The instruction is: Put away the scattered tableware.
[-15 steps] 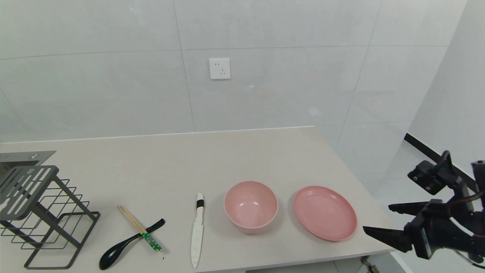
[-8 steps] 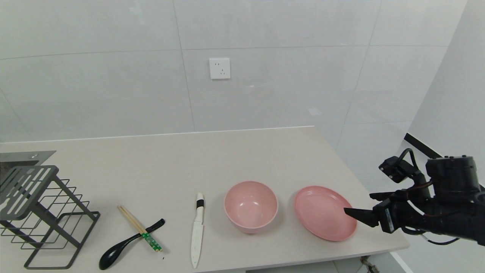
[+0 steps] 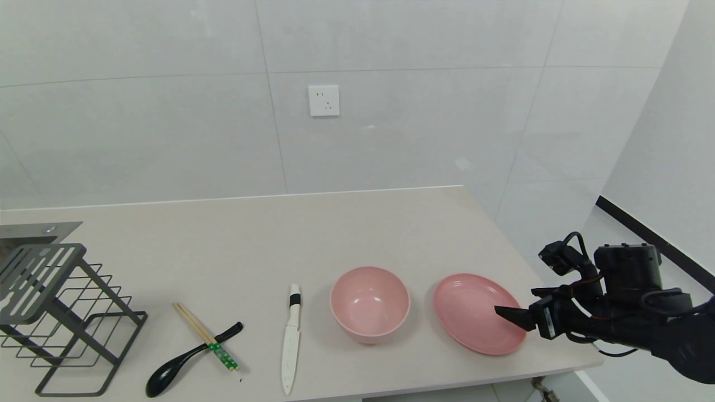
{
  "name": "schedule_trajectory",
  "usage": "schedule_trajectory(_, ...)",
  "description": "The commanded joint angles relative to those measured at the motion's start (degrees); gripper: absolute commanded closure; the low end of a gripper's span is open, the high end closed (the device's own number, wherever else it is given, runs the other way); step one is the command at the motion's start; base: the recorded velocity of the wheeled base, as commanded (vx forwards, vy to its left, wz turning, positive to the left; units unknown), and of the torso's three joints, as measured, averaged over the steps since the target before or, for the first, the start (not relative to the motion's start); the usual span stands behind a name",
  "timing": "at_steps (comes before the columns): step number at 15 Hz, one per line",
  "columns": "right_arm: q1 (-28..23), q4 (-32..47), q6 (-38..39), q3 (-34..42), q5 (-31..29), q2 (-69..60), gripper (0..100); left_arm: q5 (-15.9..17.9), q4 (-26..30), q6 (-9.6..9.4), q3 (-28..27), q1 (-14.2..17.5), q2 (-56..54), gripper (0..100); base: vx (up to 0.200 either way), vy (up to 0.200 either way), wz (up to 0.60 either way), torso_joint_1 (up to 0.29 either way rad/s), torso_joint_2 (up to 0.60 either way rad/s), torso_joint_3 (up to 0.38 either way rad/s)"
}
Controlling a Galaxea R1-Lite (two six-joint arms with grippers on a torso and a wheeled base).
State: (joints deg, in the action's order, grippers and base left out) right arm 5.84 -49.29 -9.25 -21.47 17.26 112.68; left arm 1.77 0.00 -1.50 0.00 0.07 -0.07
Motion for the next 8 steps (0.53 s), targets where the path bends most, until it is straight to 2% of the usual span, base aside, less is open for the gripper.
schedule_trajectory(1,-0.48,-1.69,0.02,-0.07,0.05,3.6,0,-0.01,0.0,0.01,0.0,0.01,0.07,0,0.0,0.0,0.0,0.0,0.0,0.0)
schedule_trajectory(8,-0.83,-6.7,1.52,-1.56,-0.04,9.75,0,-0.01,0.0,0.01,0.0,0.01,0.07,0,0.0,0.0,0.0,0.0,0.0,0.0)
